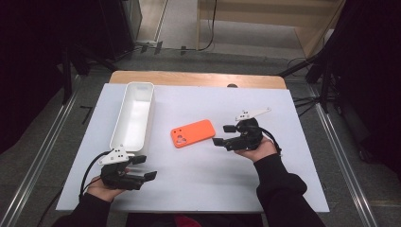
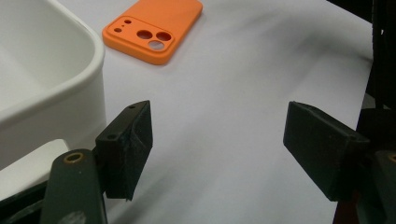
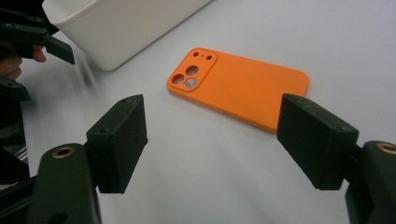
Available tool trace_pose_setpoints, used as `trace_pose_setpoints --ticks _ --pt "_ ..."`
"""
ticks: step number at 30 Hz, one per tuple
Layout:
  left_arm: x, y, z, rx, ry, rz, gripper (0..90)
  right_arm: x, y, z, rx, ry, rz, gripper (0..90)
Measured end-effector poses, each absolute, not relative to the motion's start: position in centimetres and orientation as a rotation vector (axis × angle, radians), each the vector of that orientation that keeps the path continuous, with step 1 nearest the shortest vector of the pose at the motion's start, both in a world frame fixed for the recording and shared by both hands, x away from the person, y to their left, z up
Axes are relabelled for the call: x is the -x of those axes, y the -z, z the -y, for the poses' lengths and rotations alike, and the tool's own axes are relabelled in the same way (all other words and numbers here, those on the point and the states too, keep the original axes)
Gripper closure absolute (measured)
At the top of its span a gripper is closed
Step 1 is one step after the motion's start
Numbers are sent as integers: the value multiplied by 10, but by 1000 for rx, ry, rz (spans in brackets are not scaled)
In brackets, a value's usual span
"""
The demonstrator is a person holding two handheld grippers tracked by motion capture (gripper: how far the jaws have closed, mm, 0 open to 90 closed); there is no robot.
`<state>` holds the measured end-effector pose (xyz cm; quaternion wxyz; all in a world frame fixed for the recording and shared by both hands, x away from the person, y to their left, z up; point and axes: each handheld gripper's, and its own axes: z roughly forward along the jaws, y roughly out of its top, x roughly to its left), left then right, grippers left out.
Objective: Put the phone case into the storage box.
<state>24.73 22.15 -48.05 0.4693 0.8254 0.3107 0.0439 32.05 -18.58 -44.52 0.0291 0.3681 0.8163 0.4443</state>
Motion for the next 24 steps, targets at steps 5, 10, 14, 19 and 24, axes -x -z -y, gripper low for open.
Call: trace_pose_setpoints --ticks 5,10,14,19,24 --pt "-248 481 -222 -2023 -99 -763 244 -329 443 182 -1132 -1357 -2521 231" --pt "-248 481 -222 -2028 -102 -762 245 -340 445 175 -1137 -1351 -2523 231" --pt "-248 481 -222 -2030 -102 -762 245 -346 445 168 -1131 -1344 -2535 231" --pt "-248 482 -222 -2034 -104 -763 245 -352 442 161 -1138 -1336 -2543 232" --pt "-248 482 -222 -2035 -103 -762 244 -361 439 153 -1130 -1340 -2539 232"
